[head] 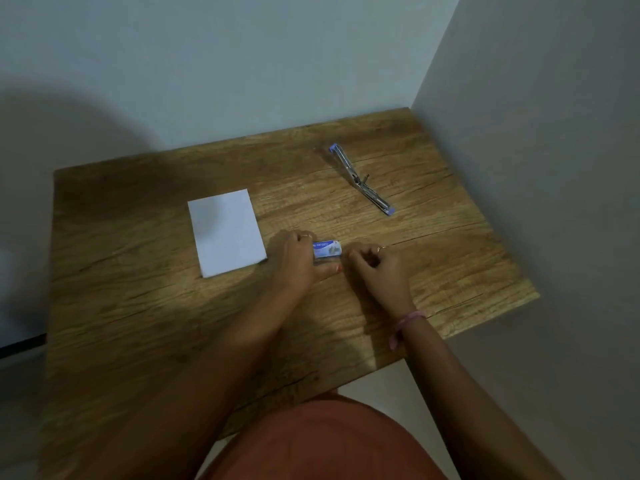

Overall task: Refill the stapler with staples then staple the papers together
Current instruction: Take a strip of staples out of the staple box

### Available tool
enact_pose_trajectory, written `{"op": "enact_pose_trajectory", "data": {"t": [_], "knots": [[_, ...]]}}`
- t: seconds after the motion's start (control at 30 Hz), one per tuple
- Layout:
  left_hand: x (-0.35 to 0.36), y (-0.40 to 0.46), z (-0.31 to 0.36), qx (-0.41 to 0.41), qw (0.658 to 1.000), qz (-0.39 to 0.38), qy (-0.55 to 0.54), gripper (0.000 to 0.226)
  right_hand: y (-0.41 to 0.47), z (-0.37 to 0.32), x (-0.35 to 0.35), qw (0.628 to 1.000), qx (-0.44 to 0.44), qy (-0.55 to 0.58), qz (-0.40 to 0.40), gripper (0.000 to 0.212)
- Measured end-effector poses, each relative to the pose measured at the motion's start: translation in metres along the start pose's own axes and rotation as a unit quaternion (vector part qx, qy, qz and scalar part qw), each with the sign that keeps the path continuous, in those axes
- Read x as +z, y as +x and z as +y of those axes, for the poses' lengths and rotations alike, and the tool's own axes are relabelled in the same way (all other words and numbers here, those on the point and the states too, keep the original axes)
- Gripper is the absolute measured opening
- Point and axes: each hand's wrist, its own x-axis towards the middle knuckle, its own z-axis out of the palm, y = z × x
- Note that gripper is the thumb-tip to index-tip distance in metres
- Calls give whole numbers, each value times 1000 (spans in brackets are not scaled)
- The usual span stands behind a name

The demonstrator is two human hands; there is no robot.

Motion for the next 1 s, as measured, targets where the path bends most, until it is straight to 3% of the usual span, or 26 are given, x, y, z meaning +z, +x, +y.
{"op": "enact_pose_trajectory", "data": {"t": [0.17,0.43,0.73,1.0], "knots": [[-9,-16,-11,31,996,4,-78,54,-1,-4,0,998,36,44,-35,0],[-8,-28,-16,59,990,47,-122,40,7,-21,2,982,92,114,-121,20],[-5,-30,-18,68,986,65,-139,38,12,-25,5,975,106,94,-171,19],[-5,-30,-24,61,984,55,-157,44,15,-20,3,969,154,143,-127,18]]}}
